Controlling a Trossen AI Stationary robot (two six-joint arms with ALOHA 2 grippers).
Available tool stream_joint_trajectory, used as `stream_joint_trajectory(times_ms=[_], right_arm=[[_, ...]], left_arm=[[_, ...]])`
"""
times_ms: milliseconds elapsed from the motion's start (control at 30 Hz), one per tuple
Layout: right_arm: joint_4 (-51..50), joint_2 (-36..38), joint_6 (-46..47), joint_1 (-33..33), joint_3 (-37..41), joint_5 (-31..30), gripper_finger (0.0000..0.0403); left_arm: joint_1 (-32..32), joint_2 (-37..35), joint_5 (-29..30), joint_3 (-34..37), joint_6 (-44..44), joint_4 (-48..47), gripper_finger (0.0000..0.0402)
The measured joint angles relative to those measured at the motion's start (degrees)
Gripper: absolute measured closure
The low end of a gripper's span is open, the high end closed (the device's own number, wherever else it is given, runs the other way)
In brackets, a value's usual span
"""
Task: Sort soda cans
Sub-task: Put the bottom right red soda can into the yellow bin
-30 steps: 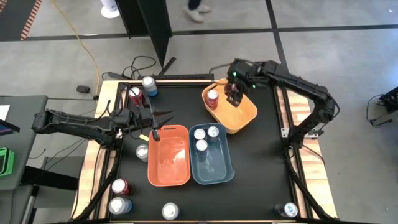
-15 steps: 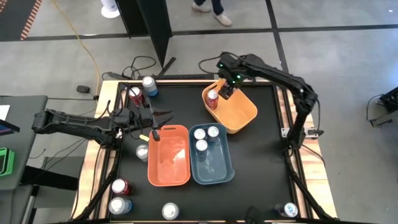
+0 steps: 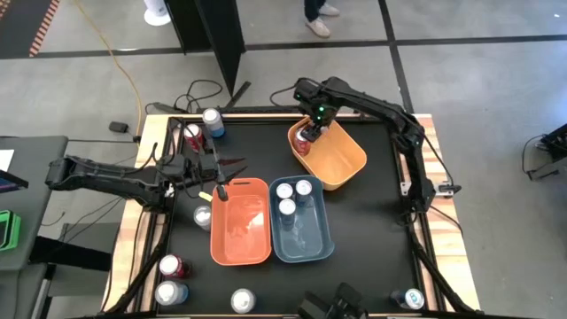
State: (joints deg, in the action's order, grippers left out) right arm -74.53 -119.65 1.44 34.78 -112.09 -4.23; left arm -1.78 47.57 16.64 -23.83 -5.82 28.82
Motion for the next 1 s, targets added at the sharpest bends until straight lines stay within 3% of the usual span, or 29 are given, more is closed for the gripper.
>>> stream_joint_trajectory(times_ms=[367, 1000], right_arm=[[2.0, -1.6, -1.3, 2.4, -0.1, 0.1, 0.0084], [4.9, -1.6, -2.6, 3.3, -0.1, 1.5, 0.0081]], left_arm=[[0.0, 0.0, 0.0, 0.0, 0.0, 0.0, 0.0288], [0.0, 0.0, 0.0, 0.0, 0.1, 0.0, 0.0288]])
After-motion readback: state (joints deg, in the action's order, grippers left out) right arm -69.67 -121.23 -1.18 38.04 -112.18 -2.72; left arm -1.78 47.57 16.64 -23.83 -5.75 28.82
